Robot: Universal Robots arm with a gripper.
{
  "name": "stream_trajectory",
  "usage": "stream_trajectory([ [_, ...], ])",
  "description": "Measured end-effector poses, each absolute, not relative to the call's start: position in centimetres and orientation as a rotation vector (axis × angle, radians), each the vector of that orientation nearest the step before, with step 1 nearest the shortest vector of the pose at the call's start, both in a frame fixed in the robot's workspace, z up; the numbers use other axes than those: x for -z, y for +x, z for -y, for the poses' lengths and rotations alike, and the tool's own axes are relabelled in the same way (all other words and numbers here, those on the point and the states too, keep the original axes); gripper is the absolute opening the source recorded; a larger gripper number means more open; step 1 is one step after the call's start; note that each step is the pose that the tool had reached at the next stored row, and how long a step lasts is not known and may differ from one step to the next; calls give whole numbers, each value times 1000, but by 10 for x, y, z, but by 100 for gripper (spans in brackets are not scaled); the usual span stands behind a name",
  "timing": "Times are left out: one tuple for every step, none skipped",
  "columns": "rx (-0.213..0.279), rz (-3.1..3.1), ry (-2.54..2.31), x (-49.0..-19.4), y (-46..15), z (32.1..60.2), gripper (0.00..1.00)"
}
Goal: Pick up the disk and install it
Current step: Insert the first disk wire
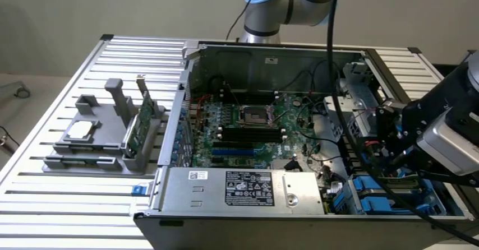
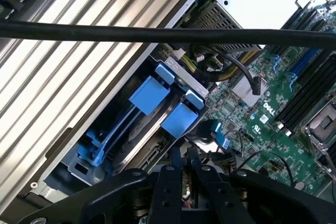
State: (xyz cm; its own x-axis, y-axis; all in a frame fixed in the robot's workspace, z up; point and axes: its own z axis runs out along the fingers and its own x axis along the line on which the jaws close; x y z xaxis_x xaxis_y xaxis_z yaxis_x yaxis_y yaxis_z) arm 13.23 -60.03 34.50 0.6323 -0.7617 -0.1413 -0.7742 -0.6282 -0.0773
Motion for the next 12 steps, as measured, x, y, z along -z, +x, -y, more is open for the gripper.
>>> stream_trajectory([
  [-142,-1300,-2712,-346,132,600,17],
  [-140,-1314,-2706,-346,132,600,17],
  [-138,-1328,-2700,-347,132,600,17],
  [-136,-1342,-2694,-348,132,600,17],
  [-134,-1355,-2689,-349,132,600,17],
  [-132,-1368,-2684,-349,132,600,17],
  [-130,-1381,-2679,-350,132,600,17],
  [-128,-1394,-2674,-350,132,600,17],
  [-125,-1407,-2669,-351,132,600,17],
  [-123,-1421,-2664,-351,132,600,17],
  [-120,-1436,-2659,-352,132,600,17],
  [-117,-1450,-2654,-352,132,600,17],
])
